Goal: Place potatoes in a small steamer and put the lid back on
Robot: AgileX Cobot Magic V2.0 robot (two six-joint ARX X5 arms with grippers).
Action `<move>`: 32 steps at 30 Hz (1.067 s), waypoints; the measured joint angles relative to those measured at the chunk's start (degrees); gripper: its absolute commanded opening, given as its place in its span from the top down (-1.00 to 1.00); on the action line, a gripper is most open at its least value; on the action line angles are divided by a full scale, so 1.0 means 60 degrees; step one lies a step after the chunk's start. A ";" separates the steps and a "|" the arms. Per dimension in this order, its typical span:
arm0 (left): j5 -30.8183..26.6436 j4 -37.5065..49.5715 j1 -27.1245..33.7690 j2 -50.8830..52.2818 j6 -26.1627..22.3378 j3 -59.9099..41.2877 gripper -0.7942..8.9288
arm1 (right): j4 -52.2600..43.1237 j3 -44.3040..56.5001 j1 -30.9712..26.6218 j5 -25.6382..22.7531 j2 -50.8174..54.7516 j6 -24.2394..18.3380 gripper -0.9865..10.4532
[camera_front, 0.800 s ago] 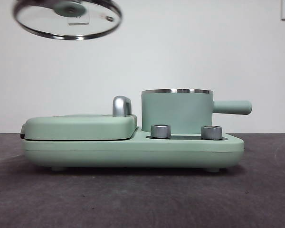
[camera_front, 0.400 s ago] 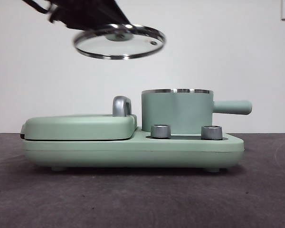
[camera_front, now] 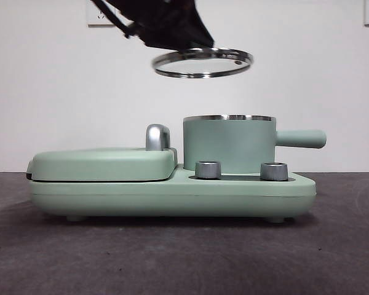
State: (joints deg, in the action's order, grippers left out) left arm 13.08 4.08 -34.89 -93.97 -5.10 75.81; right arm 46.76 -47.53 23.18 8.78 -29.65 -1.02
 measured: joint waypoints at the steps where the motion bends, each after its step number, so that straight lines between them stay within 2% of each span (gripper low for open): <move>1: -0.0011 0.0011 -0.0036 -0.0255 -0.0011 0.0237 0.81 | 0.0000 0.0000 0.0000 -0.0004 0.0000 0.0000 0.30; 10: -0.0018 0.0011 -0.0164 -0.1650 -0.0251 0.1406 0.81 | 0.0000 0.0000 0.0000 -0.0004 0.0000 0.0000 0.30; 32: -0.0015 0.0510 -0.0168 -0.2696 -0.0408 0.1526 0.81 | 0.0004 0.0000 0.0000 -0.0004 0.0000 0.0000 0.30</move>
State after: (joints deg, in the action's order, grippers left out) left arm 12.99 7.14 -35.90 -110.15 -7.55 84.97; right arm 46.78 -47.53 23.18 8.75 -29.65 -1.02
